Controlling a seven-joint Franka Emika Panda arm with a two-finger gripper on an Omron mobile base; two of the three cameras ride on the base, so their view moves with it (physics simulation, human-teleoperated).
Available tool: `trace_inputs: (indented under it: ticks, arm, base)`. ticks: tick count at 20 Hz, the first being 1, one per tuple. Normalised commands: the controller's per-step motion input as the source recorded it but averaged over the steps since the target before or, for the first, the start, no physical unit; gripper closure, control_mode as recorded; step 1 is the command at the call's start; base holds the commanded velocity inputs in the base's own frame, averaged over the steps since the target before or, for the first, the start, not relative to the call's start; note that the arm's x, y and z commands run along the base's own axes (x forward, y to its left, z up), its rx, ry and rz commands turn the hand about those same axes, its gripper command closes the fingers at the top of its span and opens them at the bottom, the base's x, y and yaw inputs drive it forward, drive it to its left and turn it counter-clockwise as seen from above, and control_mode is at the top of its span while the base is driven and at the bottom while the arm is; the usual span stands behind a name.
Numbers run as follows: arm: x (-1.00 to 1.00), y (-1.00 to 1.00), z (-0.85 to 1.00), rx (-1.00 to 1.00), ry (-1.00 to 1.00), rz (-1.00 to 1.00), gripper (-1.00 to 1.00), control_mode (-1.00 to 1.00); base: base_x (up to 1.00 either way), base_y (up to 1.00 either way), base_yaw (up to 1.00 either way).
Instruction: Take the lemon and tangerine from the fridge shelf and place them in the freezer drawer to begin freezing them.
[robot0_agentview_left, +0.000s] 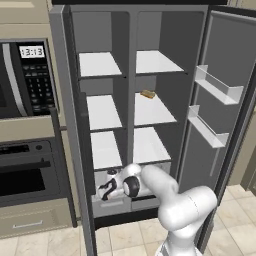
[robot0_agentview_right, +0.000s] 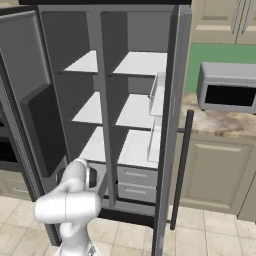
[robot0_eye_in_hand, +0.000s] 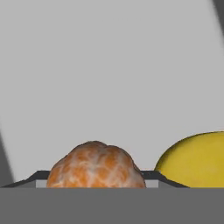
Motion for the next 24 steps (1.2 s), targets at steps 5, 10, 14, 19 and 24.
trace_inputs:
  ticks: [5, 10, 14, 19, 24]
  arm:
    - [-0.07, 0.00, -0.09, 0.00, 0.00, 0.00, -1.00, -1.00]
    - [0.00, -0.02, 0.20, 0.00, -0.05, 0.00, -1.00, -1.00]
    - [0.00, -0.08, 0.46, 0.00, -0.09, 0.00, -1.00, -1.00]
    - [-0.06, -0.12, 0.60, 0.00, -0.17, 0.00, -1.00, -1.00]
    - [-0.22, -0.23, 0.52, 0.00, -0.19, 0.00, -1.00, -1.00]
  base:
    - [0.00, 0.00, 0.00]
    - [0.00, 0.00, 0.00]
    - [0.00, 0.00, 0.00]
    - [0.00, 0.00, 0.00]
    - [0.00, 0.00, 0.00]
